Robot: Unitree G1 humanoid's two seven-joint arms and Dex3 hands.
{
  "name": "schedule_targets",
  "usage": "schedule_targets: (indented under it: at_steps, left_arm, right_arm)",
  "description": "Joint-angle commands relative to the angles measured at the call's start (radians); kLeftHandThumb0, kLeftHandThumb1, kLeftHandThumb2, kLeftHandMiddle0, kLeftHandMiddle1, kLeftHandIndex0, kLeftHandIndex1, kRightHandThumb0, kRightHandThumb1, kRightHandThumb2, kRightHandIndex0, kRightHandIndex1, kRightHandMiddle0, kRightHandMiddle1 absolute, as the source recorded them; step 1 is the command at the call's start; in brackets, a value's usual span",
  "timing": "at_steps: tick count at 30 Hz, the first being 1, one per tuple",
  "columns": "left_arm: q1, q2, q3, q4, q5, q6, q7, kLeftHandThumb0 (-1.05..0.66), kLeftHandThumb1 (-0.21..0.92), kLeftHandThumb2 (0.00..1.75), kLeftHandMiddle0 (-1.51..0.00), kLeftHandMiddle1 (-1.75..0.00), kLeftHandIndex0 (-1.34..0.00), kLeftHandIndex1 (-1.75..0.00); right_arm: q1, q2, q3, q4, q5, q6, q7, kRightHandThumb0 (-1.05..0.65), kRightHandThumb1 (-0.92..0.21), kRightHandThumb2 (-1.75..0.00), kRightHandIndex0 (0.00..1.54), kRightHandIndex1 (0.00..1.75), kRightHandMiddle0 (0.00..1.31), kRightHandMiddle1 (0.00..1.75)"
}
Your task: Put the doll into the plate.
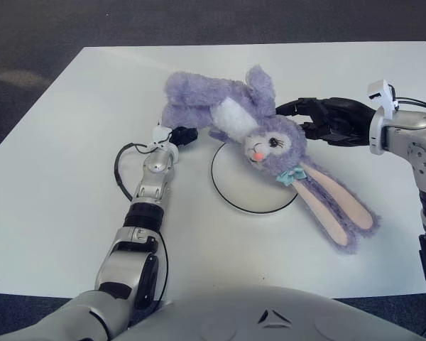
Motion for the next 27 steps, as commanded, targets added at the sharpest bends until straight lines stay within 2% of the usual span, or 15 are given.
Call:
schedule_targets:
  at_steps: [1, 10, 16, 27]
  left_arm:
    - [0.056, -0.011, -0.014, 0.04, 0.008, 0.029, -0.01, -0.38, 0.68, 0.86, -0.92, -1.75, -0.34, -1.75]
    - [0.071, -0.008, -0.013, 0.006, 0.001, 0.031, -0.02, -0.38, 0.67, 0.86, -1.0, -1.75, -0.34, -1.75]
    - [0.173, 0.005, -0.047, -0.282, 0.018, 0.151, -0.027, -0.38, 0.66, 0.88, -1.07, -1.75, -0.35, -1.75]
    - [0.266, 0.039, -0.079, -0.492, 0.085, 0.235, -0.027, -0.4, 0.6, 0.96, -1.14, -1.75, -0.39, -1.75]
  right_arm:
    - [-0.017, 0.002, -0.02, -0.009, 0.006, 0.004, -0.011, -0.98, -0.92, -0.98, 0.03, 0.46, 0.0, 0.61]
    - [-0.021, 0.0, -0.017, 0.016, -0.007, -0.014, -0.022, -0.97, -0.92, -0.96, 0.03, 0.46, 0.0, 0.64]
    - [-0.02, 0.005, 0.0, 0.066, -0.046, -0.063, -0.041, -0.97, -0.92, -0.92, 0.02, 0.46, 0.0, 0.6]
    - [-0.098, 0.02, 0.032, 0.157, -0.092, -0.045, -0.078, -0.92, -0.92, -0.9, 0.01, 0.45, 0.0, 0.55]
